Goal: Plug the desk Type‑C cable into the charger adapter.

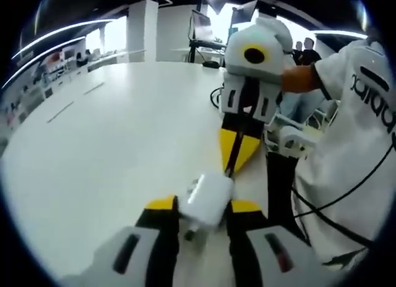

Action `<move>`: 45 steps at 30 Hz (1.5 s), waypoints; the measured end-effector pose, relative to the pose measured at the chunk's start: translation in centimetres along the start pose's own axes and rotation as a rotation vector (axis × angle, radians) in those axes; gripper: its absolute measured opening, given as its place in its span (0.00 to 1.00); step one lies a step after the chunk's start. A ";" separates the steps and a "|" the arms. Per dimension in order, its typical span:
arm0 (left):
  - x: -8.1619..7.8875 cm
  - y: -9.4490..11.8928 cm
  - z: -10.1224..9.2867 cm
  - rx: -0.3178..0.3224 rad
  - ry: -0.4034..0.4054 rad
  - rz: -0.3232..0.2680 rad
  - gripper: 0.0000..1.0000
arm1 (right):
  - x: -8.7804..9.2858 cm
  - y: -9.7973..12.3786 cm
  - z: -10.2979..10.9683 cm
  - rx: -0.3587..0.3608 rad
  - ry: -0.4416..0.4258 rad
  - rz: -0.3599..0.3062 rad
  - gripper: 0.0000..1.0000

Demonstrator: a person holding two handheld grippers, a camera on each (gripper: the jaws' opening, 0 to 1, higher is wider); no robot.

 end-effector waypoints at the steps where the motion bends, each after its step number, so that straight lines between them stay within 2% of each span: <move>1: 0.0 0.0 -0.1 -0.003 0.001 -0.003 0.28 | 0.0 0.0 0.0 0.004 -0.001 0.004 0.00; 2: 0.1 0.0 0.0 -0.009 0.017 -0.014 0.28 | -0.3 -0.1 0.0 0.017 -0.002 -0.019 0.00; 3: 0.1 0.0 -0.1 -0.012 0.010 -0.010 0.28 | -0.2 -0.2 0.0 0.007 0.000 0.009 0.00; 7: 0.1 -0.3 -0.6 -0.017 0.005 -0.015 0.29 | -0.4 -0.2 0.0 0.016 0.044 0.022 0.00; 13: 0.0 -0.4 -1.0 -0.015 -0.014 -0.022 0.30 | 0.1 -0.3 0.3 0.030 0.028 -0.024 0.01; 19: 0.2 -0.5 -1.1 -0.001 -0.023 -0.058 0.30 | 0.5 -0.5 0.2 0.049 0.154 -0.071 0.02; 23: 0.5 -0.1 -0.3 0.007 -0.025 -0.091 0.30 | 0.7 -0.5 0.5 0.056 0.147 -0.094 0.03; 28: 0.4 0.3 0.0 0.010 -0.029 -0.119 0.30 | 0.5 -0.4 0.6 0.062 0.148 -0.143 0.11; 31: 0.2 0.7 -0.4 0.008 -0.047 -0.150 0.30 | 0.4 -0.2 0.6 0.068 0.132 -0.153 0.12; 36: 0.1 1.7 0.2 -0.011 -0.041 -0.193 0.37 | 0.8 1.2 0.2 0.106 0.109 -0.182 0.13; 45: 0.5 1.8 0.1 -0.016 -0.035 -0.213 0.38 | 2.5 4.3 -0.3 0.183 0.077 -0.180 0.14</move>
Point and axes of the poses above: the point that each gripper's makers call its tool centre point, and the gripper's own axes: y roughly backward along the fingers, z roughly to its left, x roughly out of its underside, the point moved 9 cm from there along y, roughly backward along the fingers, and after that the axes turned 12 degrees about y, right-handed, at the moved point
